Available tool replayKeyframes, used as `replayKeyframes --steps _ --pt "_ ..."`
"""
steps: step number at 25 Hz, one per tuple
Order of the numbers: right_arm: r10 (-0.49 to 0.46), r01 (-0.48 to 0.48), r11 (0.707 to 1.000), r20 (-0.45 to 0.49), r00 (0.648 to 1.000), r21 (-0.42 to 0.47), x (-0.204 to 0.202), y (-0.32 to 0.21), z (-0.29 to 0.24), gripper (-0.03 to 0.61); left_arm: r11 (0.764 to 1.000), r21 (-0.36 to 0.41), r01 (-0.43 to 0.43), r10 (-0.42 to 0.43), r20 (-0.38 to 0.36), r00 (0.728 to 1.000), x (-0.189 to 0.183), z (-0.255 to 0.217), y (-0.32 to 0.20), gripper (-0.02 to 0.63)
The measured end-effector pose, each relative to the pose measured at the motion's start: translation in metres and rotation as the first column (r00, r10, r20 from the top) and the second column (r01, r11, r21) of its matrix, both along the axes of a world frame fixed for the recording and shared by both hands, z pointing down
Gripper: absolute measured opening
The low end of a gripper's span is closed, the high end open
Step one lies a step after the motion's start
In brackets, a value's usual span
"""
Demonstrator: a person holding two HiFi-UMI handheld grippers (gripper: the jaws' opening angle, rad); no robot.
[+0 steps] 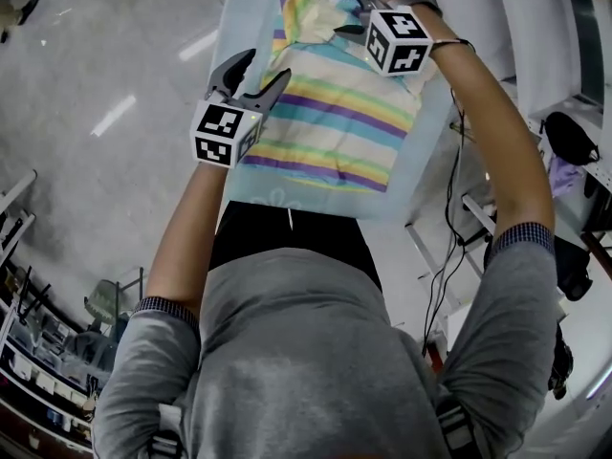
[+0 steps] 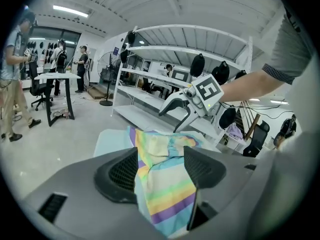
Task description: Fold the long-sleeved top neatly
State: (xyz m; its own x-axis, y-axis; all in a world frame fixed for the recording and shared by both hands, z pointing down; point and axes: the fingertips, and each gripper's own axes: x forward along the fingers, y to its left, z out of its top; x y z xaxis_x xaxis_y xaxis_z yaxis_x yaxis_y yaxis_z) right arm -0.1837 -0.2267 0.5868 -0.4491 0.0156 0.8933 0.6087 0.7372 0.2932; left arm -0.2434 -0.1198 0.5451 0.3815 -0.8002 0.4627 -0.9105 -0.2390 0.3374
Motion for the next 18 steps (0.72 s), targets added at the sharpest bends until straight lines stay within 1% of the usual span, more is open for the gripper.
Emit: replayKeyframes --steps 2,4,7,9,10,11,12,13,16,18 --pt "0.081 -0.081 0.996 0.026 0.996 -0.023 0.012 -0.009 -0.018 0.322 1.000 0.005 -0.020 0.020 0.005 1.000 0.002 -0.002 0.000 0.304" --pt "0.158 -0.156 0.987 0.042 0.987 -0.041 0.027 -0.015 -0.036 0.325 0.999 0.013 -0.046 0.046 0.013 0.999 0.004 -0.006 -0.001 0.304" --pt "0.240 -0.238 0.970 0.044 0.970 -0.042 0.054 -0.015 -0.057 0.327 0.997 0.016 -0.082 0.081 0.028 0.996 0.007 -0.015 0.003 0.304" --pt "0.304 -0.301 0.952 0.045 0.952 -0.059 0.075 -0.009 -0.068 0.327 0.996 0.003 -0.092 0.092 0.029 0.995 0.008 -0.019 0.012 0.304" --pt "0.349 -0.345 0.936 0.052 0.936 -0.075 0.085 -0.006 -0.073 0.327 0.995 -0.008 -0.097 0.097 0.026 0.995 0.009 -0.020 0.017 0.304" --pt "0.403 -0.397 0.913 0.063 0.913 -0.093 0.097 -0.004 -0.078 0.327 0.994 -0.022 -0.105 0.105 0.021 0.994 0.009 -0.018 0.022 0.304" --pt "0.465 -0.456 0.883 0.076 0.882 -0.112 0.110 -0.002 -0.082 0.327 0.992 -0.037 -0.118 0.119 0.018 0.993 0.009 -0.014 0.025 0.304" --pt "0.529 -0.517 0.846 0.089 0.844 -0.132 0.125 0.000 -0.086 0.327 0.989 -0.052 -0.135 0.137 0.020 0.990 0.009 -0.009 0.029 0.304" --pt "0.698 -0.671 0.714 0.122 0.706 -0.201 0.166 0.023 -0.093 0.327 0.977 -0.094 -0.191 0.196 0.048 0.979 0.008 0.002 0.048 0.304" --pt "0.789 -0.749 0.612 0.128 0.601 -0.254 0.191 0.047 -0.095 0.327 0.966 -0.129 -0.224 0.233 0.056 0.971 0.009 0.004 0.067 0.304"
